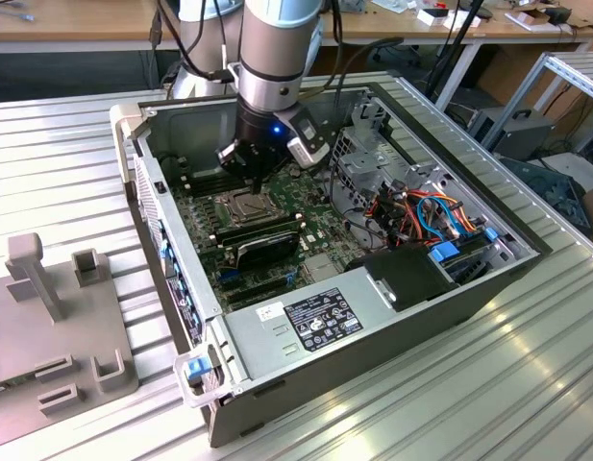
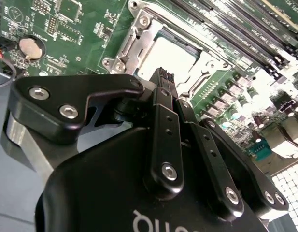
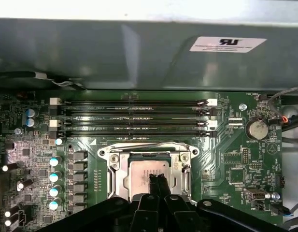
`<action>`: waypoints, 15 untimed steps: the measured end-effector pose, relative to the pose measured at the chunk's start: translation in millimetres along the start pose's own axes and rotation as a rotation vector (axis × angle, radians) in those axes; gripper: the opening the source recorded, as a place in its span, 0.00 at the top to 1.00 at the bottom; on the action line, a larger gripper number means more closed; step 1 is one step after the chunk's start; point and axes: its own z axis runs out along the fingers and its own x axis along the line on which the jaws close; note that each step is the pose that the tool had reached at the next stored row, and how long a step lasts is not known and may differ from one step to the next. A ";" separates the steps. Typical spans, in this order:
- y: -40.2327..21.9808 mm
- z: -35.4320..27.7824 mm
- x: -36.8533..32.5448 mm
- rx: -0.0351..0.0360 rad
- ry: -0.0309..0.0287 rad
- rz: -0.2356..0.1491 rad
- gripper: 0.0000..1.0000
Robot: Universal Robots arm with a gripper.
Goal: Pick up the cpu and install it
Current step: 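Install the first cpu locking lever, then install the second cpu locking lever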
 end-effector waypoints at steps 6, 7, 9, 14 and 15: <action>-0.1 -0.1 4.5 0.0027 0.0000 0.000 0.89; 0.0 -1.8 4.5 0.0027 -0.0001 0.000 0.89; 0.2 -4.7 4.3 0.0025 -0.0001 0.000 0.89; 0.3 -5.9 4.3 0.0026 -0.0001 0.000 0.89; 0.3 -6.0 4.3 0.0025 -0.0002 0.000 0.89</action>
